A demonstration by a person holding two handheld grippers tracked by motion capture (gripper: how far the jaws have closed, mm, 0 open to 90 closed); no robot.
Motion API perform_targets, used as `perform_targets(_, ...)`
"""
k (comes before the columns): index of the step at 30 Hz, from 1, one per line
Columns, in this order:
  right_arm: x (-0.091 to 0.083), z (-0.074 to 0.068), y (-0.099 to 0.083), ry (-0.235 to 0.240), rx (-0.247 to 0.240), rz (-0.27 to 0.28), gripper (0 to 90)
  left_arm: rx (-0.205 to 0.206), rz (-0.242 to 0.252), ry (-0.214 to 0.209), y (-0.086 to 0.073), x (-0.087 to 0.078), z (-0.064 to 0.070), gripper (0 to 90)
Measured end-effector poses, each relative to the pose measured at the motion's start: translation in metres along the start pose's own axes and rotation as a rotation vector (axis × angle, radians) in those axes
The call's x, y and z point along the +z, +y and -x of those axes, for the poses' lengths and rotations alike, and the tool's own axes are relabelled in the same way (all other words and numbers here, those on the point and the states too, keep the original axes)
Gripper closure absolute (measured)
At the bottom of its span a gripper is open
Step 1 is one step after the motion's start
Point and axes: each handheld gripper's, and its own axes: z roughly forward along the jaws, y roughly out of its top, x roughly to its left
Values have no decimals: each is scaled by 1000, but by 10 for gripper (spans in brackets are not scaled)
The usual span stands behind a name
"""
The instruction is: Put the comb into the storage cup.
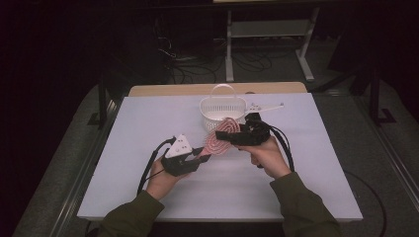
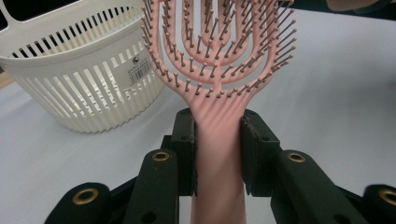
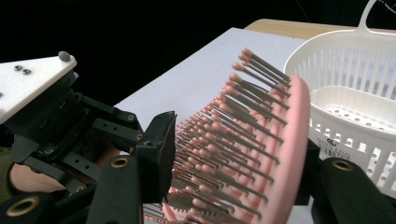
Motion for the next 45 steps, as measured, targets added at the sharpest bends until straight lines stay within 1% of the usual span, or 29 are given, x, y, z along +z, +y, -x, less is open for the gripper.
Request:
perform_targets(4,0,1,0,9,12,-5,491,7,-9,2,-1,2,1,698)
perform_targets(12,0,1,1,32,19,-4,527,18,-17,-1,-1,3,1,699)
perform_targets(15,1,1,1,51,21,-6,545,20,-21,1,-2,4,1,699)
perform_targets(16,1,1,1,67,22,-8,573,17,-20,3,-2,4,0,701)
perform_targets(17,1,1,1,78,22,-9,595,5,-13,-2,-2,3,-1,702)
perform_targets(29,0,-1,2,116,19,7,623,11,-13,-9,-2,4,-1,704)
perform_targets(33,-1,-1,2,120,18,9,625,12,-9,-11,-2,4,-1,704)
perform_targets(39,-1,-2,2,116,2,10,626,6,-1,-19,-3,4,-2,688)
perform_targets(41,-1,-2,2,108,-6,8,626,5,6,-14,-3,3,-1,665)
perform_targets(45,-1,-2,2,110,-15,7,626,3,9,-1,-3,3,-2,607)
